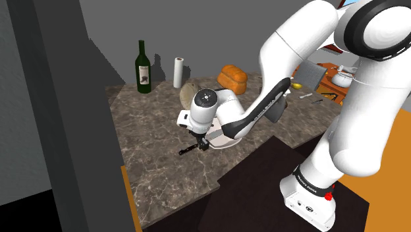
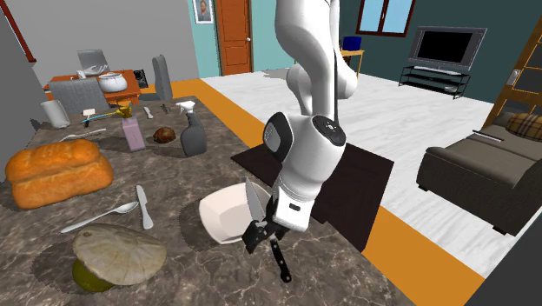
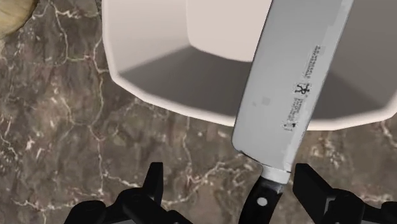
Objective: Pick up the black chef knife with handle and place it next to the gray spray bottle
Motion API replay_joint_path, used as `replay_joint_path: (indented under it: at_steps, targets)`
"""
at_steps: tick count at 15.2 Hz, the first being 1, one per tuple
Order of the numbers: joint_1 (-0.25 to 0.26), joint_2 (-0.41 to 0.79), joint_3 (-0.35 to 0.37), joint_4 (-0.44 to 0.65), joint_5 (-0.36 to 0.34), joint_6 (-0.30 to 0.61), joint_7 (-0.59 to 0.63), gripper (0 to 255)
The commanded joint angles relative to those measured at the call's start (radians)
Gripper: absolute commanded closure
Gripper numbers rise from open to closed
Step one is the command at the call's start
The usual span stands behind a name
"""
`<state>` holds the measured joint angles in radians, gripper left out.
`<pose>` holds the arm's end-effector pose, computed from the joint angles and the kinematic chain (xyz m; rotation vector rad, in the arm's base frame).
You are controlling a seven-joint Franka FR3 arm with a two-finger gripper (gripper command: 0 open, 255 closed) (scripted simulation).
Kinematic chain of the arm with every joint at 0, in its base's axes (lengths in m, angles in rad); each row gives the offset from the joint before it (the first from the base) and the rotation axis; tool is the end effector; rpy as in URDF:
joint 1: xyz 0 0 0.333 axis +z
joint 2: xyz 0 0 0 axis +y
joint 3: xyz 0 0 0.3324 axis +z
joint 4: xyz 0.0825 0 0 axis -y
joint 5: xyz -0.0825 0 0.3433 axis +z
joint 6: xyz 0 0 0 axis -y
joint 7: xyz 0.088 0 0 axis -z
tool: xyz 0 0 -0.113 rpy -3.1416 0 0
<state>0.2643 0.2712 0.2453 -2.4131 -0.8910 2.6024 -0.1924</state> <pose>0.4006 0.2417 0.2416 2.0508 1.8790 0.0183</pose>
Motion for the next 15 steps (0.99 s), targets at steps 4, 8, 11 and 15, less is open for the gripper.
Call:
replay_joint_path:
  at_steps: [4, 8, 11, 15]
  targets:
    - [0.0, 0.0, 0.0, 0.0, 0.0, 0.0, 0.0, 255]
    - [0.0, -0.002, -0.001, -0.006, -0.004, 0.003, 0.004, 255]
    - [-0.004, -0.014, 0.006, -0.004, 0.017, -0.006, -0.016, 255]
    - [-0.017, -0.071, 0.029, -0.017, 0.085, -0.033, -0.078, 255]
